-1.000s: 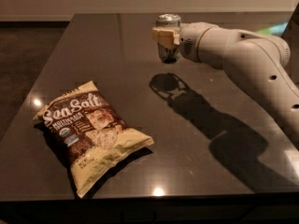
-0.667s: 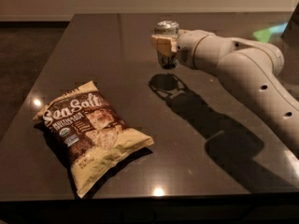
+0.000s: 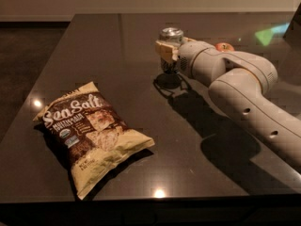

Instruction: Knock 7up can over

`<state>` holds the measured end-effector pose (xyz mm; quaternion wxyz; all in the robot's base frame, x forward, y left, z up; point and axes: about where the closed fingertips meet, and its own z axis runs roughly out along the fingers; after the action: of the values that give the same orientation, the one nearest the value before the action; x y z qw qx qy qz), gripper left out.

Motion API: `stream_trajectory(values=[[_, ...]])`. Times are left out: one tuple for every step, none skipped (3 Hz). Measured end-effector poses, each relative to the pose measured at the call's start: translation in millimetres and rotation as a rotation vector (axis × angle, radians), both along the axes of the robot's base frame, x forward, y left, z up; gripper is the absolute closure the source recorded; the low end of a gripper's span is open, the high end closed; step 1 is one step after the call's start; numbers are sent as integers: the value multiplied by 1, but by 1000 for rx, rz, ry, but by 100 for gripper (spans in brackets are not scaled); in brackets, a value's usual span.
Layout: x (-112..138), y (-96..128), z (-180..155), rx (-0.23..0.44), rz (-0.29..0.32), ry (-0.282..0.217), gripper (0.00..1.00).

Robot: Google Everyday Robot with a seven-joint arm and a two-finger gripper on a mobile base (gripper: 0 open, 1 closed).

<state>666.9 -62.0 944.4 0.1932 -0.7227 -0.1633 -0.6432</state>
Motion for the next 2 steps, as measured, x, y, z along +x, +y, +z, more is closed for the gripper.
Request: stream_trajectory(values=[[7, -6, -5, 66, -30, 24, 100], [13, -6, -12, 133, -45, 40, 84]])
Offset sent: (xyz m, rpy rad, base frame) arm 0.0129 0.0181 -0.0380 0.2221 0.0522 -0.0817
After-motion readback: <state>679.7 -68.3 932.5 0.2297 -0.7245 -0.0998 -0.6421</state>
